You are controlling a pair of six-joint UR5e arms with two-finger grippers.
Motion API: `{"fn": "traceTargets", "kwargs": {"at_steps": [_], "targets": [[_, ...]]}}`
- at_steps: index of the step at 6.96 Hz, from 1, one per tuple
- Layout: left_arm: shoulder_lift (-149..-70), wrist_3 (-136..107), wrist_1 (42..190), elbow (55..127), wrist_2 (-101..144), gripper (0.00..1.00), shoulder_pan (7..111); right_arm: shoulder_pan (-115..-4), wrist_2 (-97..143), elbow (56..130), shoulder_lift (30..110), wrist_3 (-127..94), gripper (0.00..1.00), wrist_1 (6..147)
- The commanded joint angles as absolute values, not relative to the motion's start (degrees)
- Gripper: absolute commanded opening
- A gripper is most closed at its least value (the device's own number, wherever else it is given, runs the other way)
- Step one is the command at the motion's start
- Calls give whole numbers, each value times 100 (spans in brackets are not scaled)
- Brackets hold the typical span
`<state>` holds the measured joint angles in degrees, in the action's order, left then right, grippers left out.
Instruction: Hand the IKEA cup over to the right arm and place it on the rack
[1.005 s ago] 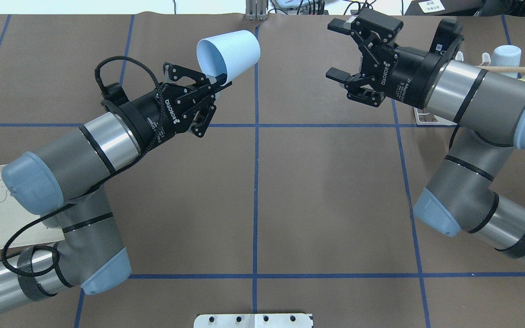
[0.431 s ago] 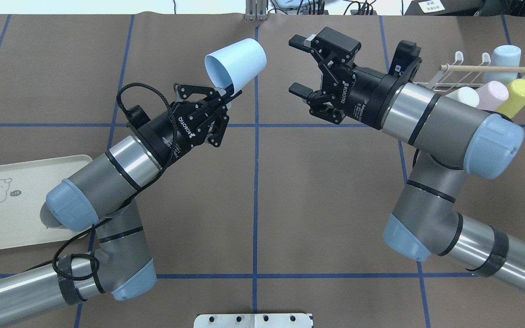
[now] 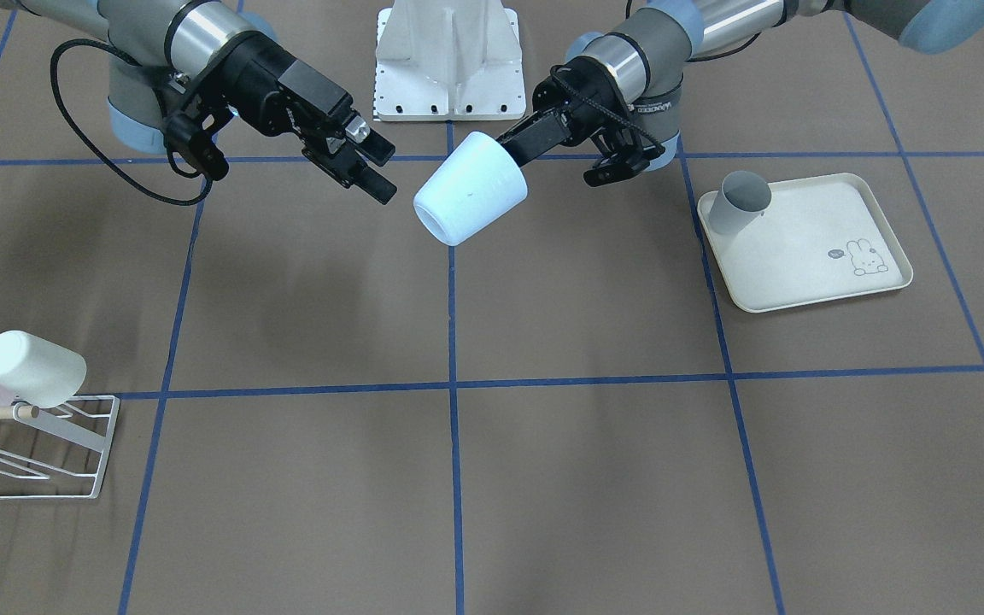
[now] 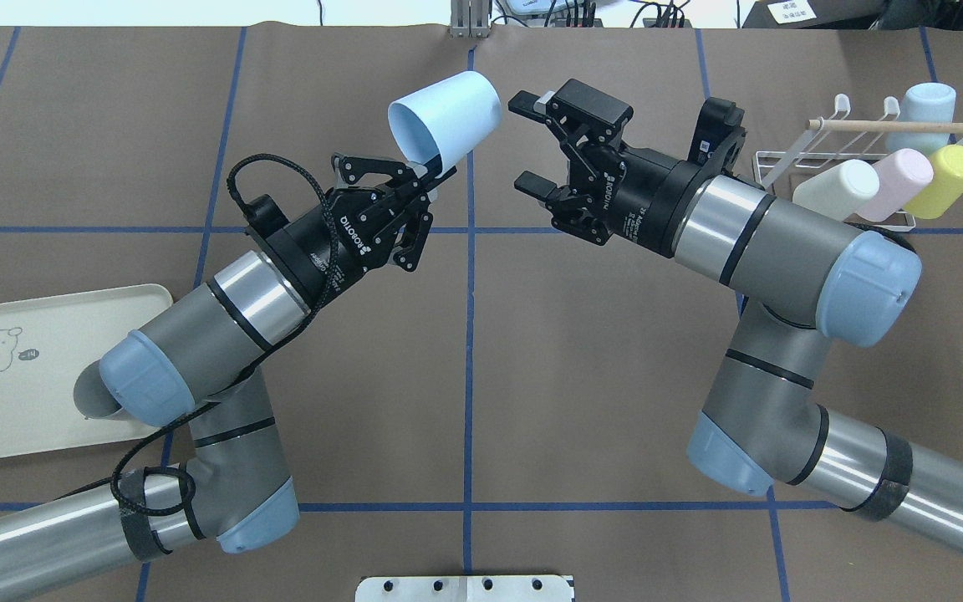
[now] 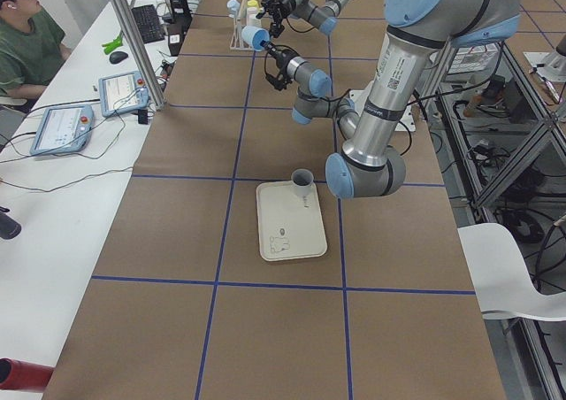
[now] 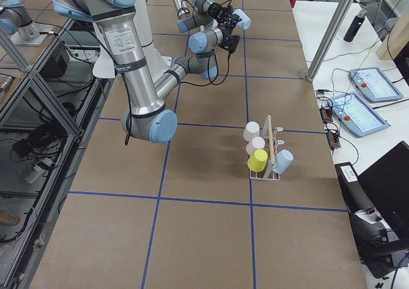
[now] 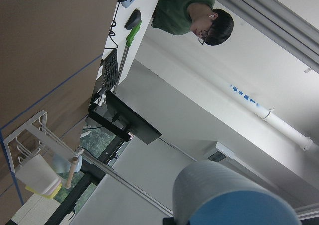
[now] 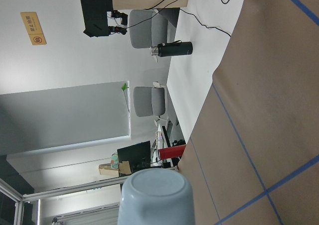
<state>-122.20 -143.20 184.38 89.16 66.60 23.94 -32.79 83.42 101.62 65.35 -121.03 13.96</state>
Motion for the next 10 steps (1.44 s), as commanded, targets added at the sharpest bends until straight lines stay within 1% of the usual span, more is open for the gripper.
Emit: {"fn": "traceTargets", "kwargs": {"at_steps": [1,10], "targets": [[-12444,-14291,18387,8685,6645,0,2294,-3270,8341,10151,6530,-12076,100,1389],[-12551,-14247,18378,8684,6521,0,1987,-3252,8165,10020,6469,-12085,100,1397]]}}
